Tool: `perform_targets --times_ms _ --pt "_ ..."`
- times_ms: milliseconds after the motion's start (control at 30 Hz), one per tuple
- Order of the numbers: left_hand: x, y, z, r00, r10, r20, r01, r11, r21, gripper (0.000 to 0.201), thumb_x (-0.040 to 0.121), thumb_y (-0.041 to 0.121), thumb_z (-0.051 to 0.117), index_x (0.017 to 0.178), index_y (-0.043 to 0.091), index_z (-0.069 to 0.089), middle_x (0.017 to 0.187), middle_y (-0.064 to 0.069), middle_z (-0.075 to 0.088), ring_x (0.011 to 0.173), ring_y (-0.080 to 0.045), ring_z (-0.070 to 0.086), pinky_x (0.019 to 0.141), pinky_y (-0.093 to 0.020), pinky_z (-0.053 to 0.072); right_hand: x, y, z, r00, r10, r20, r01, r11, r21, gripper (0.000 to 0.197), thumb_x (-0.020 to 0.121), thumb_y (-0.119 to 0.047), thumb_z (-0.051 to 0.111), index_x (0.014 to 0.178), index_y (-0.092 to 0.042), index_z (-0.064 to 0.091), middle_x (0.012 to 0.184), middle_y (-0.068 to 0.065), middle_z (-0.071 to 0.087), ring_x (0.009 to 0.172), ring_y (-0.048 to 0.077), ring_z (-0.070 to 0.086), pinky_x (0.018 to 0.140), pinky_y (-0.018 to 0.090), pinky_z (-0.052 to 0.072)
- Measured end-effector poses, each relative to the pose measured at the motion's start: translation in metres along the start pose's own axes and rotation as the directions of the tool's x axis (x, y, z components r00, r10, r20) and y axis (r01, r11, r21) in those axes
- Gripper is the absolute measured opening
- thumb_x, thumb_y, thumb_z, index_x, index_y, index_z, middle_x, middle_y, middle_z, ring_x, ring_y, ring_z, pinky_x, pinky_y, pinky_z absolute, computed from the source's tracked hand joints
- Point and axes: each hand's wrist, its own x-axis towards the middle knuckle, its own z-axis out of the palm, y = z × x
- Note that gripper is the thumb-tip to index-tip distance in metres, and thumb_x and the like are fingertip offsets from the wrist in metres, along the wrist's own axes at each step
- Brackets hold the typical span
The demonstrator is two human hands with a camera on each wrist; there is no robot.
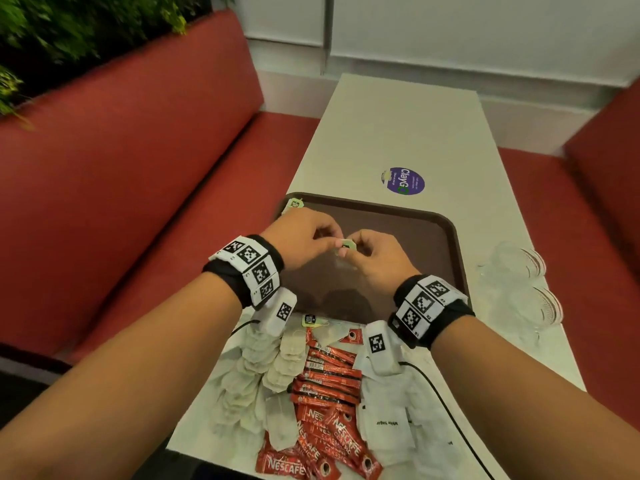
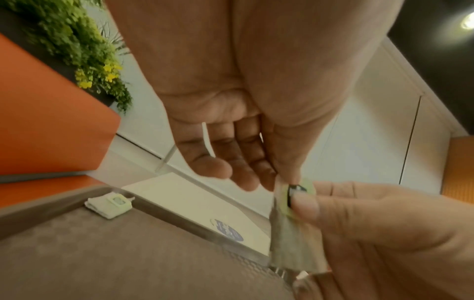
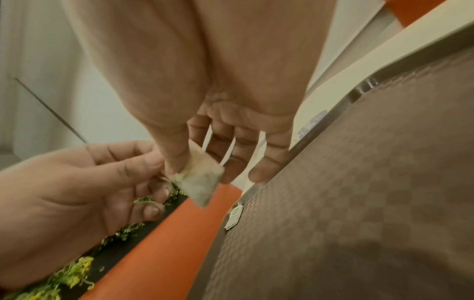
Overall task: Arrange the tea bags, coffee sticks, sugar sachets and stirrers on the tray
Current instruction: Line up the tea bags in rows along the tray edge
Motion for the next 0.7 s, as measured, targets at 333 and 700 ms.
perform_targets --times_ms 333,700 --pt "-0.019 0.005 0.014 0.994 -0.098 -0.044 0.099 0.995 0.023 0.023 0.088 0.04 0.07 0.1 0.019 0.072 0.085 0.004 0.069 0.081 -0.014 0.062 0.071 -0.026 0.049 -0.006 0.002 0.0 0.998 0.042 -0.052 -0.042 0.999 0.005 0.013 0.086 -0.035 0.078 0.09 -0.023 0.074 0.082 -0.005 0.073 0.076 0.012 0.068 0.071 0.03 0.054" --pt "0.078 -0.107 -0.018 0.845 -0.508 -0.17 0.531 0.833 0.152 0.013 0.074 0.028 0.084 0.079 0.025 0.072 0.089 0.003 0.073 0.083 -0.018 0.067 0.072 -0.026 0.05 0.004 0.031 0.015 0.836 0.23 0.499 0.08 0.848 -0.524 0.032 0.081 -0.039 0.081 0.109 -0.026 0.073 0.093 -0.012 0.073 0.086 0.004 0.066 0.079 0.022 0.052"
